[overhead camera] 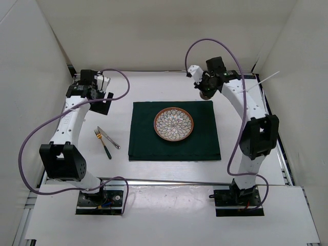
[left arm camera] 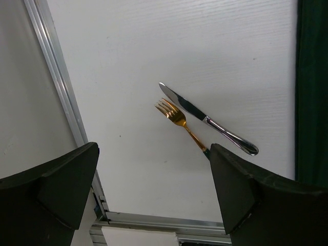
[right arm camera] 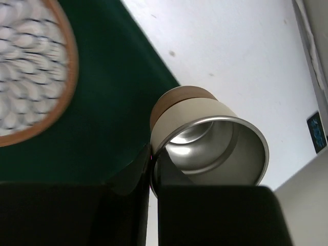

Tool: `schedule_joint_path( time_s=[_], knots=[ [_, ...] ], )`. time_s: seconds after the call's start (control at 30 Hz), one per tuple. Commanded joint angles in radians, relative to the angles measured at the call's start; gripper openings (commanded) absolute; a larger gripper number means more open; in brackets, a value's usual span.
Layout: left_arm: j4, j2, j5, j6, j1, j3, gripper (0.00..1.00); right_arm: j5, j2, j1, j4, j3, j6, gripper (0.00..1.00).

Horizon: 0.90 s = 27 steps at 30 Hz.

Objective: Set the dinner table for one person

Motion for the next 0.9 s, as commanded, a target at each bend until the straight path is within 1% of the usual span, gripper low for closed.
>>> schedule_joint_path(
  time_s=[0.0,0.13,0.23,0.63,0.87],
  knots=[
    [0.011,-0.075,0.001,0.001,0.004,-0.021,1.00,-0.055,-0.045,0.026,-0.066,-0.054,0.076,0.00],
    [0.011,-0.099,0.001,0.001,0.004,-0.032,1.00,-0.093,0.004,0.026,-0.112,-0.054,0.111,0.00],
    [0.011,-0.121,0.001,0.001,0.004,-0.041,1.00,-0.112,0.047,0.026,-0.112,-0.054,0.111,0.00],
    [-0.020,-0.172,0.001,0.010,0.013,-0.051,1.00,-0.112,0.181,0.026,-0.061,0.005,0.104,0.00],
    [-0.029,-0.172,0.001,0.001,0.023,-0.061,1.00,-0.067,0.234,0.026,-0.015,0.030,0.085,0.00]
  ],
)
